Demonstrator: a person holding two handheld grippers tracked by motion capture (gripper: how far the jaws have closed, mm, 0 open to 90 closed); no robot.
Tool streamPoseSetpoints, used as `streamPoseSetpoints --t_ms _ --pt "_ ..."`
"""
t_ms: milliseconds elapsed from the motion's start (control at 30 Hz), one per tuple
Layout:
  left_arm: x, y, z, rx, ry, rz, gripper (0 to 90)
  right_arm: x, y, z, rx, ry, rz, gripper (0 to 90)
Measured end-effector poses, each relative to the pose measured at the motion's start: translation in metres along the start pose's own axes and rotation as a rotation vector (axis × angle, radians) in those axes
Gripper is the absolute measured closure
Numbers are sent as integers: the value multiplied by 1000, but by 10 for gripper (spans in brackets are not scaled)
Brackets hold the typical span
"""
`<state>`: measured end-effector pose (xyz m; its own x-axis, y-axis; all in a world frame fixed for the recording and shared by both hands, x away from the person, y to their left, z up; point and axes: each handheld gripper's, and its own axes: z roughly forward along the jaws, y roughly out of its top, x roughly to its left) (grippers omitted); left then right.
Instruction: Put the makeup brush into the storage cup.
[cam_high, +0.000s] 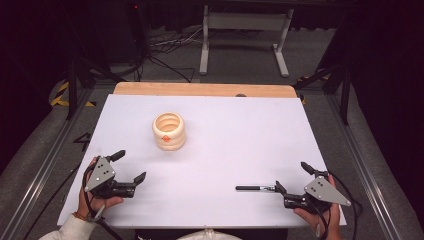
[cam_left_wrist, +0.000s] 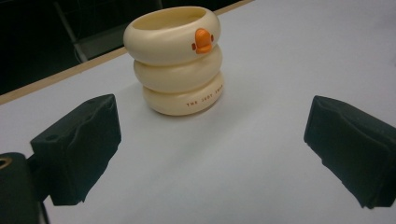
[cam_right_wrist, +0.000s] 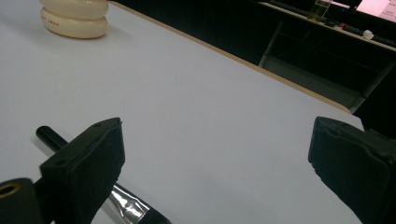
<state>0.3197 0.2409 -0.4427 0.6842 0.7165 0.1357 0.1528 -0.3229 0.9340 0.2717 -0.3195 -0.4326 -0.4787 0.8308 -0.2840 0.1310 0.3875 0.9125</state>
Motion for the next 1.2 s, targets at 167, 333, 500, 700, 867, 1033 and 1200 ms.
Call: streamPoseSetpoints --t_ms 167,333,500,700,867,1033,1200 --pt "-1 -1 -3 -7 1 -4 51 -2 1 -2 0 -1 15 47" --pt "0 -1 -4 -3 -3 -6 52 -5 6 -4 -5 1 13 69" --pt "-1 -1 -3 4 12 -7 52 -9 16 -8 23 51 -24 140" --pt "-3 0 -2 16 1 4 54 -22 34 -6 156 203 -50 198" --pt "-1 -1 -2 19 6 -4 55 -25 51 8 300 333 -132 212" --pt "-2 -1 -1 21 12 -4 56 -15 56 28 455 444 -253 387" --pt "-7 0 3 31 0 9 58 3 57 51 585 527 -366 420"
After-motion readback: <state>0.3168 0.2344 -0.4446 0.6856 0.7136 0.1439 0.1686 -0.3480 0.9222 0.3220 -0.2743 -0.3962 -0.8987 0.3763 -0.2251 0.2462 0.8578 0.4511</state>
